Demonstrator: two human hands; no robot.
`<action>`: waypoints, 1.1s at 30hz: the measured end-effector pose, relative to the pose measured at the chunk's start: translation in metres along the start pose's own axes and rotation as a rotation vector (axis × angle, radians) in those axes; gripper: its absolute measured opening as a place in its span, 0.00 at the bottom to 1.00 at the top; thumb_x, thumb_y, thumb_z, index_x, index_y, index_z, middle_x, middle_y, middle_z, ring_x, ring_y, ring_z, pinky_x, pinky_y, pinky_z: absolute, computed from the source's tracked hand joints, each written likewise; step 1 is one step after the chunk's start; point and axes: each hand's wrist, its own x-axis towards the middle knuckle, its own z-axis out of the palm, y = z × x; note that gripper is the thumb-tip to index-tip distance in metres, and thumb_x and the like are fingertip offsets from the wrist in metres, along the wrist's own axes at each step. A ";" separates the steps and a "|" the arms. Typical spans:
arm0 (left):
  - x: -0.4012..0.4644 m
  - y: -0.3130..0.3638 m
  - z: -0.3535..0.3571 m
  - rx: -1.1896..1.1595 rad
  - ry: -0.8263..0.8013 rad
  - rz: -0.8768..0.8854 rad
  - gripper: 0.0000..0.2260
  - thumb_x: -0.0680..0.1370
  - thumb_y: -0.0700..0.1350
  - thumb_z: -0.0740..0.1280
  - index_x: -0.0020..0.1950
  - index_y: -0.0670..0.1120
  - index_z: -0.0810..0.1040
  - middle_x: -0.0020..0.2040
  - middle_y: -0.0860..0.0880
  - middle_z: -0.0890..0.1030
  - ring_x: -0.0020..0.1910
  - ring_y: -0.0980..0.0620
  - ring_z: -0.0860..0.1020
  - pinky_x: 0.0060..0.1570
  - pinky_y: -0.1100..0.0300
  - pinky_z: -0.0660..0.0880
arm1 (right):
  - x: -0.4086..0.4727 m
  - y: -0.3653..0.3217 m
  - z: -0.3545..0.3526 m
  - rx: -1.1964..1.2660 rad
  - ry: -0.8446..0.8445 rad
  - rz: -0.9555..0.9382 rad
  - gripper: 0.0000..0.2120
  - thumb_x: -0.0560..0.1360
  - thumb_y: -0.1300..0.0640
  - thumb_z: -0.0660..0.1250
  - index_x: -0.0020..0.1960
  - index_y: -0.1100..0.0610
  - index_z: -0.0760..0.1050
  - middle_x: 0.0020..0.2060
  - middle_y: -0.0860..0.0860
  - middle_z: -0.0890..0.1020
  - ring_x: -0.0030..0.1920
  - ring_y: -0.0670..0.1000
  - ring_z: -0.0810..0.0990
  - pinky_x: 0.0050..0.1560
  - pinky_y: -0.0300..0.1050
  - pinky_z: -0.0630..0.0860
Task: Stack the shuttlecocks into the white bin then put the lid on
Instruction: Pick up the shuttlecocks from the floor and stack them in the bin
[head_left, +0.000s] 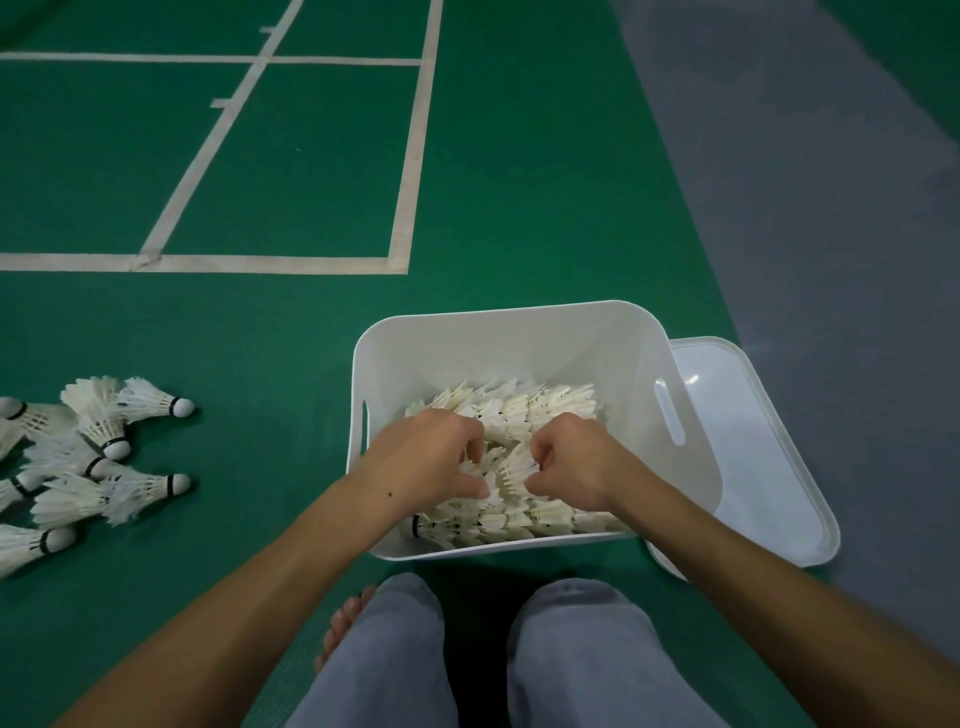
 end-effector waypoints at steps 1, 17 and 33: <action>0.002 0.002 0.002 0.028 0.008 0.000 0.16 0.73 0.61 0.77 0.54 0.55 0.80 0.50 0.55 0.81 0.49 0.52 0.79 0.48 0.53 0.80 | 0.002 0.000 0.001 0.007 -0.012 0.018 0.08 0.69 0.63 0.76 0.34 0.61 0.78 0.30 0.54 0.79 0.33 0.53 0.79 0.40 0.49 0.80; -0.035 -0.005 -0.017 -0.141 0.290 0.019 0.18 0.77 0.62 0.73 0.61 0.54 0.78 0.54 0.57 0.82 0.52 0.54 0.82 0.51 0.50 0.82 | -0.022 -0.020 -0.042 0.090 0.065 -0.087 0.15 0.73 0.46 0.79 0.54 0.53 0.85 0.46 0.47 0.87 0.46 0.44 0.85 0.50 0.43 0.83; -0.127 -0.167 0.007 -0.445 0.791 -0.446 0.05 0.78 0.41 0.74 0.47 0.51 0.82 0.41 0.57 0.83 0.42 0.58 0.81 0.40 0.56 0.80 | 0.066 -0.211 -0.008 -0.163 0.101 -0.910 0.03 0.78 0.51 0.70 0.51 0.48 0.80 0.46 0.42 0.83 0.49 0.47 0.79 0.53 0.47 0.77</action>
